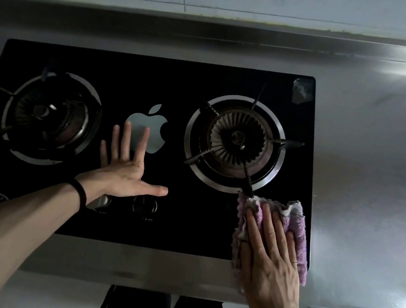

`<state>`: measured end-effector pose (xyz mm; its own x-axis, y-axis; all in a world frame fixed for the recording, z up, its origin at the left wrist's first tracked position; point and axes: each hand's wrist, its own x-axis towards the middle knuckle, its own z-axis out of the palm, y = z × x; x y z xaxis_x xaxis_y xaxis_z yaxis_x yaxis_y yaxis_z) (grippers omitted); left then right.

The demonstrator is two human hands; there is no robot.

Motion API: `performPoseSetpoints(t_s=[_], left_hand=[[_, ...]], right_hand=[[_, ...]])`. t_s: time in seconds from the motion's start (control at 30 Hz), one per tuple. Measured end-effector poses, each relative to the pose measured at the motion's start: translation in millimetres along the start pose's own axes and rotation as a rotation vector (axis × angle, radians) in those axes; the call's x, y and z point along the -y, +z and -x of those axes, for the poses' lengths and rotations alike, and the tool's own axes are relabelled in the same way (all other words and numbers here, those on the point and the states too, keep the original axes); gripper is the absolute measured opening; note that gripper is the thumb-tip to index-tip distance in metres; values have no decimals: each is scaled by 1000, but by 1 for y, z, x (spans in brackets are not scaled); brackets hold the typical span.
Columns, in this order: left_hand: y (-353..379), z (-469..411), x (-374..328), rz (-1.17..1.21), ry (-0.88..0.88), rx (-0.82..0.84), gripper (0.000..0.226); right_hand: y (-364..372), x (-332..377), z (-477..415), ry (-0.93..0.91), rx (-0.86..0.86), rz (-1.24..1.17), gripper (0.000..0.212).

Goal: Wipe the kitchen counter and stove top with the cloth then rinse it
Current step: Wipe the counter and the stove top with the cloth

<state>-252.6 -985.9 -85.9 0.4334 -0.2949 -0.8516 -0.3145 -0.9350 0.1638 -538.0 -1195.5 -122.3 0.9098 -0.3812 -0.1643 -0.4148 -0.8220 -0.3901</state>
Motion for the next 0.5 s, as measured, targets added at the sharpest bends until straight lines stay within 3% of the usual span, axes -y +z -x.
performPoseSetpoints(t_s=[0.37, 0.5], left_hand=[[-9, 3, -13, -82, -112, 82, 145], [-12, 4, -18, -179, -179, 86, 147]], right_hand=[[10, 0, -5, 300, -44, 9, 66], [17, 5, -4, 146, 3, 1, 69]])
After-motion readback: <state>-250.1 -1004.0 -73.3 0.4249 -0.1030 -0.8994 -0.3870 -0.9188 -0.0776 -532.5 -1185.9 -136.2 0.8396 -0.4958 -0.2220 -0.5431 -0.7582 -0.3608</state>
